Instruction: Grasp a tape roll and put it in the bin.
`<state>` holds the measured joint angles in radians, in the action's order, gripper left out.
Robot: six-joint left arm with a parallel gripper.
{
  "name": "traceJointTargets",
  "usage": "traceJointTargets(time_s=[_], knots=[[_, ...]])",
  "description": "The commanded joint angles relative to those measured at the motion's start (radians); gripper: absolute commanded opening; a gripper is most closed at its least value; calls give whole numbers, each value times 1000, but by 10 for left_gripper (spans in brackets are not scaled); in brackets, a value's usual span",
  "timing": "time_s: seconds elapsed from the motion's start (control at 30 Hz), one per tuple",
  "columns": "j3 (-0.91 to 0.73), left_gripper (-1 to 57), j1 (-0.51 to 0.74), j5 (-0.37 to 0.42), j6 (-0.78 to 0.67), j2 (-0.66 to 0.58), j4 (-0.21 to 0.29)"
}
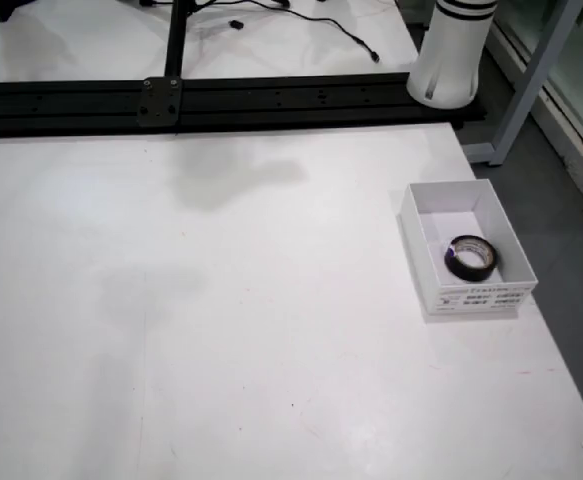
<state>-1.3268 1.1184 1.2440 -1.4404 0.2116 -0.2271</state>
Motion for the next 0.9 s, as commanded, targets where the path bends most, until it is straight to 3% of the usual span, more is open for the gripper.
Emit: traceJointTargets(time_s=[0.03,0.9], knots=[[0,-5,-58,2,0,-1,-1],[0,-5,24,2,0,-1,-1]])
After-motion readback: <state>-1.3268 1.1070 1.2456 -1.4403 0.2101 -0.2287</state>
